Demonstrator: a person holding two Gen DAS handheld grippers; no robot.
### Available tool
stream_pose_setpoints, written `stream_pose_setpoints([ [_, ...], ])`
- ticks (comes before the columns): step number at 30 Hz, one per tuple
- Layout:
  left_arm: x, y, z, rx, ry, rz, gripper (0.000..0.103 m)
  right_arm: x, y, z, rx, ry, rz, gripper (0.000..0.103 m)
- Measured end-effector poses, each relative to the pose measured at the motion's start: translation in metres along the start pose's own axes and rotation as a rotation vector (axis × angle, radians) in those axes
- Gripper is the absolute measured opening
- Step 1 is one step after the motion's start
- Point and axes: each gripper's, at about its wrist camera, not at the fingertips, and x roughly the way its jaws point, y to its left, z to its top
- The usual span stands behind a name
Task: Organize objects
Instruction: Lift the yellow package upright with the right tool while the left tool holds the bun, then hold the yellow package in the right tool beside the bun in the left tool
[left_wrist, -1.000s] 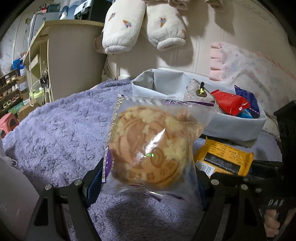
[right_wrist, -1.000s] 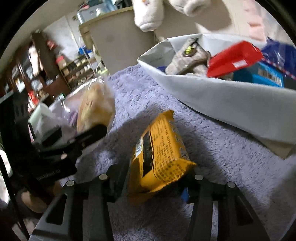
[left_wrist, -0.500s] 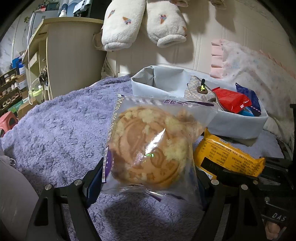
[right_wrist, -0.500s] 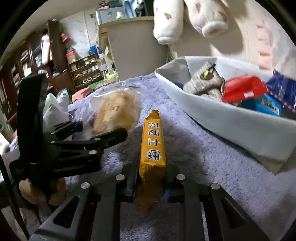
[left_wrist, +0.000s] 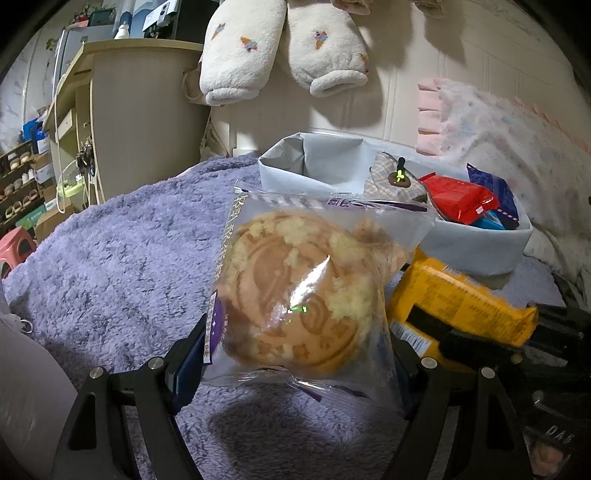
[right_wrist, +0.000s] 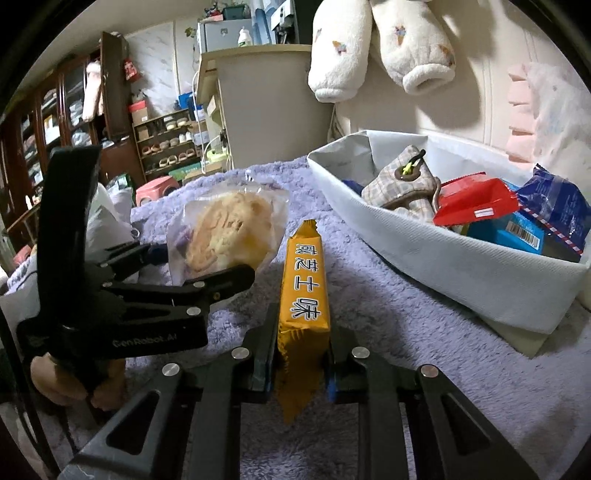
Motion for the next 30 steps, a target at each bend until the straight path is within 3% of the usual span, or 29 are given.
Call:
stream_pose_setpoints([
  [15, 0.015, -0.001, -0.002, 0.005, 0.083, -0.021, 0.081, 0.018, -0.004, -0.003, 0.011, 0.065, -0.002, 0.02],
  [22, 0.038, 0.005, -0.004, -0.032, 0.201, -0.039, 0.081, 0.021, -0.01, -0.002, 0.035, 0.074, -0.002, 0.022],
  [24, 0.037, 0.003, -0.005, -0.019, 0.198, -0.026, 0.081, 0.022, -0.012, -0.001, 0.047, 0.08, 0.001, 0.022],
  [30, 0.054, -0.007, -0.008, 0.042, 0.298, 0.005, 0.101, 0.023, -0.013, -0.001, 0.053, 0.086, 0.002, 0.022],
])
